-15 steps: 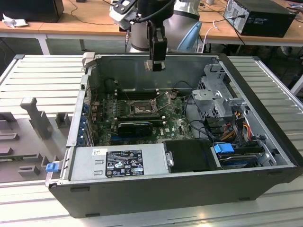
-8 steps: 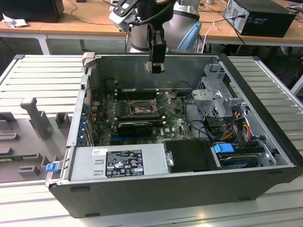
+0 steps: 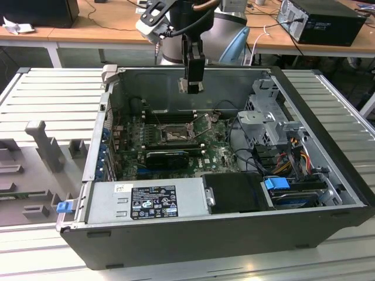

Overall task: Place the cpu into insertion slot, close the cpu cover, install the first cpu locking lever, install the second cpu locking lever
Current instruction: 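Place the cpu into insertion slot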

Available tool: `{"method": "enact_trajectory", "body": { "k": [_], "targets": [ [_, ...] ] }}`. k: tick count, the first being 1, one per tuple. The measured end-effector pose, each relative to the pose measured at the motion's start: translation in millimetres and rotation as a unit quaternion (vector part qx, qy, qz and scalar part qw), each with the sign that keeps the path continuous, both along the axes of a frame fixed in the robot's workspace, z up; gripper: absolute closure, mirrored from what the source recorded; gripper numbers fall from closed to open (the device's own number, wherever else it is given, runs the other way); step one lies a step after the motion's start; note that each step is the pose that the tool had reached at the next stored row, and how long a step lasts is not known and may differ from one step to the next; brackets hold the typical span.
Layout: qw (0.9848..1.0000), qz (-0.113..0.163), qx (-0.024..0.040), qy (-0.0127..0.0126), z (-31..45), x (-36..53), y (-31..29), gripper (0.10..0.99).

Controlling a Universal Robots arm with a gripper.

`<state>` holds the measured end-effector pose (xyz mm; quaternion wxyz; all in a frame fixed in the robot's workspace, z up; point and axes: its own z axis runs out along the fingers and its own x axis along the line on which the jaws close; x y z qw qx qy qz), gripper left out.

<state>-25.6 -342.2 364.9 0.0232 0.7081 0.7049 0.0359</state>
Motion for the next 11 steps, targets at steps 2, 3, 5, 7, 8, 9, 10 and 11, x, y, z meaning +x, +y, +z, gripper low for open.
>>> {"method": "enact_trajectory", "body": {
  "k": [2, 3, 5, 7, 8, 9, 10, 11],
  "targets": [
    [1.0, 0.0, 0.0, 0.0001, -1.8, 0.0, 0.0, 0.557],
    [1.0, 0.0, -0.0001, 0.0001, -4.1, 0.0, 0.0, 0.557],
    [1.0, 0.0, -0.0007, 0.0001, -9.3, 0.0, 0.1, 0.557],
    [1.0, 0.0, -0.0007, 0.0002, -12.7, -1.1, 0.3, 0.557],
    [1.0, 0.0, -0.0007, 0.0002, -13.6, -1.9, 0.4, 0.557],
    [1.0, 0.0, -0.0008, 0.0002, -15.2, -3.3, 0.7, 0.557],
    [1.0, 0.0, -0.0007, 0.0002, -16.2, -4.1, 0.8, 0.557],
    [1.0, 0.0, -0.0007, 0.0002, -16.9, -4.7, 0.9, 0.557]
  ]
}}
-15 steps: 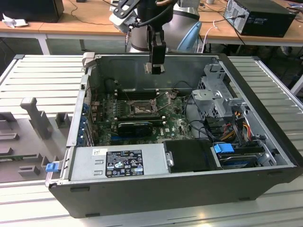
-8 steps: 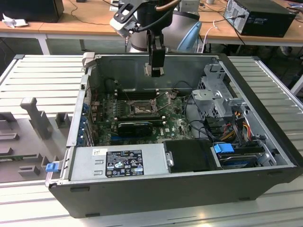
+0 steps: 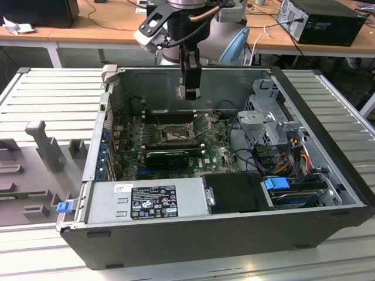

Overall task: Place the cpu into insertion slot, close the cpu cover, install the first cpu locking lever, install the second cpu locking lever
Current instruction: 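Place the cpu into insertion slot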

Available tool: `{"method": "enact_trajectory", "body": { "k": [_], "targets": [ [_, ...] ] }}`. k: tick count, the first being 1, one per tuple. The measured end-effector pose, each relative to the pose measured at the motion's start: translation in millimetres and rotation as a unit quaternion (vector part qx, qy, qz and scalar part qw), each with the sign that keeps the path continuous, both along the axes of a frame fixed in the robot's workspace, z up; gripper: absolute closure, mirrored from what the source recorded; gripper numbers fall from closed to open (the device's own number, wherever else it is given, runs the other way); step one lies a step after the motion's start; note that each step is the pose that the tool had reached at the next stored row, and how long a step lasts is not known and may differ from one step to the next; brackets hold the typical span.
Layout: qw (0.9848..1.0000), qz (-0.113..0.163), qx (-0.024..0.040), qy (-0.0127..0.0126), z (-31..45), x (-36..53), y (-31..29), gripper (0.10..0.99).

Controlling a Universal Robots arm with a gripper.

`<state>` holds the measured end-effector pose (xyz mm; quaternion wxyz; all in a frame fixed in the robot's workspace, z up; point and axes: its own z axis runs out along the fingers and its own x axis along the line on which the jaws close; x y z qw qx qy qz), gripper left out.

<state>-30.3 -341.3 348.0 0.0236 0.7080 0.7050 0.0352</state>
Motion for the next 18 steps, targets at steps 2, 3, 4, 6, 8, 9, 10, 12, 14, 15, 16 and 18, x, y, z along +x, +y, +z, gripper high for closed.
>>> {"method": "enact_trajectory", "body": {
  "k": [2, 3, 4, 6, 8, 9, 10, 12, 14, 15, 16, 18],
  "targets": [
    [1.0, 0.0, 0.0, 0.0003, -0.6, -0.4, 0.3, 0.557],
    [1.0, 0.0, 0.0, 0.0006, -0.9, -0.4, 0.3, 0.557],
    [1.0, 0.0, 0.0, 0.001, -1.2, -0.5, 0.4, 0.557],
    [1.0, 0.0, 0.0, 0.0023, -2.1, -0.6, 0.3, 0.557],
    [1.0, 0.0, 0.0, 0.0034, -3.2, -0.6, 0.3, 0.557],
    [1.0, 0.0, 0.0, 0.0037, -3.6, -0.6, 0.3, 0.557],
    [1.0, 0.0, 0.0, 0.004, -3.9, -0.6, 0.3, 0.557],
    [1.0, 0.0, 0.0, 0.0046, -4.6, -0.6, 0.3, 0.557],
    [1.0, 0.0, 0.0, 0.0054, -5.6, -0.6, 0.3, 0.557],
    [1.0, 0.0, 0.0, 0.006, -6.2, -0.6, 0.3, 0.557],
    [1.0, 0.0, 0.0, 0.0064, -6.5, -0.6, 0.3, 0.557],
    [1.0, 0.0, 0.0, 0.0073, -7.8, -0.6, 0.3, 0.557]
  ]
}}
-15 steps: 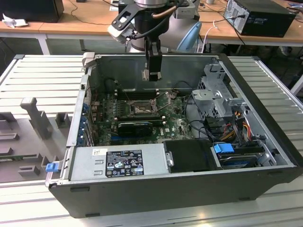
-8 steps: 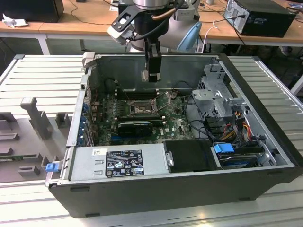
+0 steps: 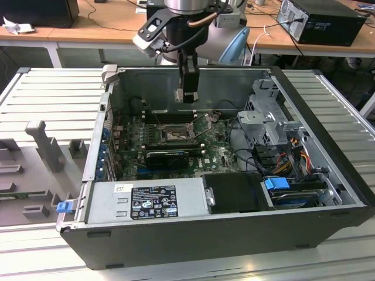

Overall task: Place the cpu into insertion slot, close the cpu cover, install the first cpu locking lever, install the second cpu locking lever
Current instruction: 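Place the cpu into insertion slot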

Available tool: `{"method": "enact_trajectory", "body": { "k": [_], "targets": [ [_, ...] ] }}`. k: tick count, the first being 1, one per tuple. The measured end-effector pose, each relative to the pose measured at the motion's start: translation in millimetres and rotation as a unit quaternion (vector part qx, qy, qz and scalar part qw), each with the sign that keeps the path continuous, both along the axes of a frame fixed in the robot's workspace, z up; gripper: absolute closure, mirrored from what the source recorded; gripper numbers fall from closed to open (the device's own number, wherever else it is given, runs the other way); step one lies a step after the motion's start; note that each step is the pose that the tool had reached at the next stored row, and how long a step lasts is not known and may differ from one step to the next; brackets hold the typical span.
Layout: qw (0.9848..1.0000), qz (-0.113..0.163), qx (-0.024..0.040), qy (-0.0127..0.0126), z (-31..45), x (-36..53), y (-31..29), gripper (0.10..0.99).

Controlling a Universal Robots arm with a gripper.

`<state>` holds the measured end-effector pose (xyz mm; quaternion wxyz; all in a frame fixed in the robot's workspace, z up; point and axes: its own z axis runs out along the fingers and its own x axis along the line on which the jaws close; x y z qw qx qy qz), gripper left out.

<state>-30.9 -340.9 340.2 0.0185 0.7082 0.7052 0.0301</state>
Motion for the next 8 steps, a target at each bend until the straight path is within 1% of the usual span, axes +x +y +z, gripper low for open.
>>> {"method": "enact_trajectory", "body": {
  "k": [2, 5, 8],
  "targets": [
    [1.0, 0.0, -0.0001, 0.001, -0.9, 0.0, 0.0, 0.557],
    [1.0, 0.0, 0.0, 0.0036, -3.3, 0.0, 0.0, 0.557],
    [1.0, 0.0, 0.0, 0.0043, -4.5, 0.0, 0.0, 0.557]
  ]
}}
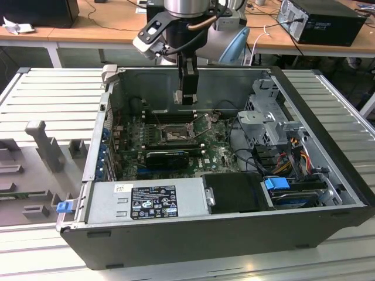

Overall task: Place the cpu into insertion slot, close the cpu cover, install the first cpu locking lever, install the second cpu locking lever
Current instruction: 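Place the cpu into insertion slot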

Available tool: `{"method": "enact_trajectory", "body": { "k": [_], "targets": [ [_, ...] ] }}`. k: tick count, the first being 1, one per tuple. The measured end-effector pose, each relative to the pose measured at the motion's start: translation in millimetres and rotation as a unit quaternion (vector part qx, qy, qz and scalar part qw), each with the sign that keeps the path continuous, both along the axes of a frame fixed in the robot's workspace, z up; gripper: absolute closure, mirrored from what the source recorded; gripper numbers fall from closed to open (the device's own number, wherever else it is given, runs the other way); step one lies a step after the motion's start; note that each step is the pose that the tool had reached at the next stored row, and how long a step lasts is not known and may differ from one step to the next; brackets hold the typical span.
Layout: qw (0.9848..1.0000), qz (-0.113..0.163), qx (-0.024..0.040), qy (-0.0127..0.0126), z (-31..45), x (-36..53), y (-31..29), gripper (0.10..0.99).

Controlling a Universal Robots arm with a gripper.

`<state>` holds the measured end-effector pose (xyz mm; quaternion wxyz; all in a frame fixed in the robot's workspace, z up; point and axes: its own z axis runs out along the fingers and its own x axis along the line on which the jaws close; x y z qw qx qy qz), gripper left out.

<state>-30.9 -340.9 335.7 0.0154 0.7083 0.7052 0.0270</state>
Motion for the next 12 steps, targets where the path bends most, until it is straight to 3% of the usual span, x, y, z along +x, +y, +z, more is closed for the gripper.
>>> {"method": "enact_trajectory", "body": {
  "k": [12],
  "targets": [
    [1.0, 0.0, 0.0, 0.0026, -6.2, -0.1, 0.1, 0.557]
  ]
}}
